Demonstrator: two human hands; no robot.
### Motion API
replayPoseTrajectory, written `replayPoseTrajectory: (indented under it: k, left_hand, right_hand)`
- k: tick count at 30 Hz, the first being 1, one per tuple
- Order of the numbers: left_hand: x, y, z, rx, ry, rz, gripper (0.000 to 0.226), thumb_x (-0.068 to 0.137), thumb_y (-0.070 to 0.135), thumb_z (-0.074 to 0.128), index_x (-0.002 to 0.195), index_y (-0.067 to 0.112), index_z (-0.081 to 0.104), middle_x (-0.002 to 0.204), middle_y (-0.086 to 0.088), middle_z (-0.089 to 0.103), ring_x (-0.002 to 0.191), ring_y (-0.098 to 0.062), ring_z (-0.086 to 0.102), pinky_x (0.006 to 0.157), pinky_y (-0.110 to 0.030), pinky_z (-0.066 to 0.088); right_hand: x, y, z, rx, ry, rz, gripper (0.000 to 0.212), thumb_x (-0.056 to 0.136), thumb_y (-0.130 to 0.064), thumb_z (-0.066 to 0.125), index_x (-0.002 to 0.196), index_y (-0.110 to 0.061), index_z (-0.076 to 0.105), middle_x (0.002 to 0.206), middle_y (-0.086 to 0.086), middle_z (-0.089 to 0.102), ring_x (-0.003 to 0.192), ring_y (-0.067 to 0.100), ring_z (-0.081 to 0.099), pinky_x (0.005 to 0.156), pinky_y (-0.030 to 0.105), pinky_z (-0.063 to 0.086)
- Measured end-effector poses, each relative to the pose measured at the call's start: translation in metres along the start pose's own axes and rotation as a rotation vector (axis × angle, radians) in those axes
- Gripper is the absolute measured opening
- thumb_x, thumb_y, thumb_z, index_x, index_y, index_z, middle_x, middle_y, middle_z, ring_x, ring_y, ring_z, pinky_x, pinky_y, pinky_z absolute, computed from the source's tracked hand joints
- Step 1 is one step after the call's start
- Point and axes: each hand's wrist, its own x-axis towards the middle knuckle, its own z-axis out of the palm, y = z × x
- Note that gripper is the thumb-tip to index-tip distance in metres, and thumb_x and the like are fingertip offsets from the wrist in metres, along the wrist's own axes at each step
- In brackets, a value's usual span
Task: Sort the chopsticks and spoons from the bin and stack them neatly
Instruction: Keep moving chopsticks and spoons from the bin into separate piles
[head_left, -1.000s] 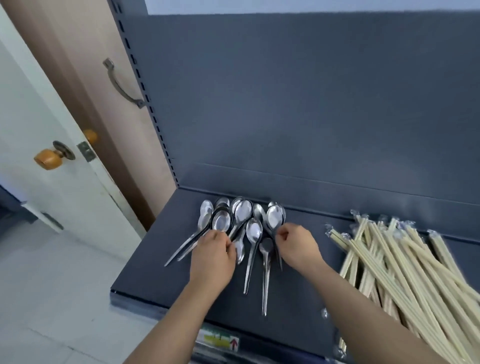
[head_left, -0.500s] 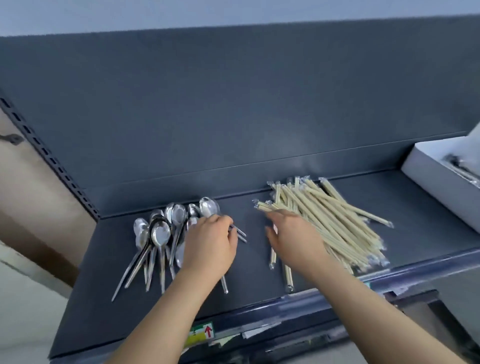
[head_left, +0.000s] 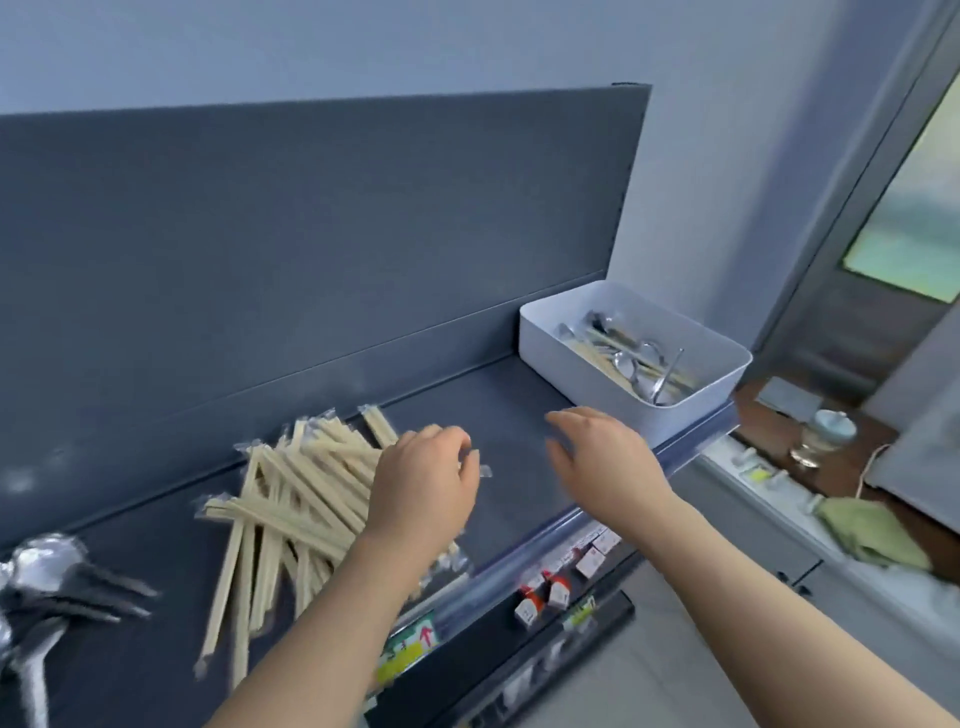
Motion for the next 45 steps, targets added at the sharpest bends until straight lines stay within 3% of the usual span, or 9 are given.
replayPoseTrajectory:
  k: [9,18,21,27,30,32,37,41,45]
  left_hand:
    - [0.108,0.117,0.079,-0.134,-0.061,-0.048,0.024,0.096,0.027,0.049,0.111,0.016,0.063,0.106,-0.001,0.063,0.099,-0.022,0.058,0.080,-0.035,0.049]
    - [0.225,0.148,0.148,-0.143,-0.208,-0.080,0.024,0.095,0.024,0.051,0.113,0.011,0.061,0.109,-0.004,0.064,0.097,-0.023,0.060,0.080,-0.034,0.049]
    - [0.258,0.147,0.178,-0.125,-0.308,-0.145,0.018,0.093,0.024,0.054,0.103,0.011,0.062,0.101,-0.005,0.066,0.087,-0.022,0.060,0.074,-0.032,0.048]
    - [0.295,0.140,0.213,-0.102,-0.431,-0.307,0.018,0.087,0.027,0.065,0.089,0.009,0.061,0.088,-0.008,0.063,0.084,-0.027,0.062,0.067,-0.031,0.046]
    - [0.304,0.131,0.220,-0.060,-0.473,-0.399,0.012,0.079,0.022,0.068,0.086,0.013,0.064,0.087,-0.006,0.065,0.081,-0.023,0.063,0.071,-0.033,0.054]
    - [0.304,0.128,0.224,-0.040,-0.513,-0.469,0.013,0.075,0.024,0.071,0.083,0.016,0.063,0.087,-0.006,0.065,0.078,-0.022,0.064,0.072,-0.033,0.056]
    - [0.304,0.125,0.234,-0.045,-0.613,-0.601,0.036,0.062,0.043,0.077,0.087,0.021,0.063,0.082,0.001,0.068,0.073,-0.019,0.066,0.074,-0.036,0.058]
    - [0.303,0.130,0.232,-0.049,-0.605,-0.701,0.032,0.075,0.027,0.067,0.062,0.016,0.041,0.060,0.000,0.043,0.055,-0.018,0.047,0.053,-0.024,0.038]
    - [0.302,0.134,0.227,-0.070,-0.514,-0.755,0.035,0.083,0.017,0.060,0.058,0.017,0.035,0.056,0.001,0.034,0.048,-0.014,0.033,0.044,-0.025,0.025]
  right_hand:
    - [0.060,0.164,-0.036,-0.033,-0.018,0.123,0.028,0.095,-0.023,0.044,0.110,-0.013,0.065,0.112,0.006,0.065,0.105,0.028,0.059,0.078,0.037,0.050]
    - [0.155,0.260,-0.023,0.050,-0.126,0.209,0.029,0.094,-0.019,0.049,0.116,-0.007,0.065,0.116,0.013,0.067,0.108,0.031,0.059,0.089,0.044,0.050]
    - [0.185,0.284,-0.012,0.084,-0.211,0.207,0.029,0.094,-0.018,0.050,0.112,0.001,0.063,0.112,0.019,0.066,0.105,0.035,0.060,0.089,0.046,0.048]
    - [0.233,0.305,0.006,0.207,-0.386,0.153,0.033,0.096,-0.022,0.050,0.123,-0.009,0.061,0.120,0.009,0.064,0.112,0.026,0.058,0.093,0.032,0.044]
    - [0.255,0.305,0.021,0.210,-0.498,0.077,0.017,0.090,-0.021,0.054,0.091,-0.007,0.065,0.091,0.011,0.065,0.090,0.031,0.059,0.076,0.033,0.046]
    - [0.267,0.301,0.030,0.187,-0.562,0.025,0.018,0.087,-0.024,0.059,0.071,-0.016,0.057,0.074,0.005,0.058,0.075,0.028,0.051,0.065,0.029,0.042]
    - [0.290,0.293,0.054,0.141,-0.673,-0.086,0.022,0.082,-0.023,0.065,0.068,-0.013,0.051,0.080,0.008,0.057,0.076,0.024,0.052,0.068,0.032,0.043]
    - [0.300,0.293,0.068,0.125,-0.728,-0.072,0.025,0.074,-0.023,0.074,0.078,-0.007,0.054,0.078,0.005,0.056,0.078,0.025,0.056,0.060,0.029,0.044]
    - [0.312,0.293,0.076,0.107,-0.789,-0.096,0.014,0.082,-0.015,0.066,0.081,-0.003,0.059,0.074,0.009,0.058,0.074,0.027,0.060,0.058,0.029,0.043]
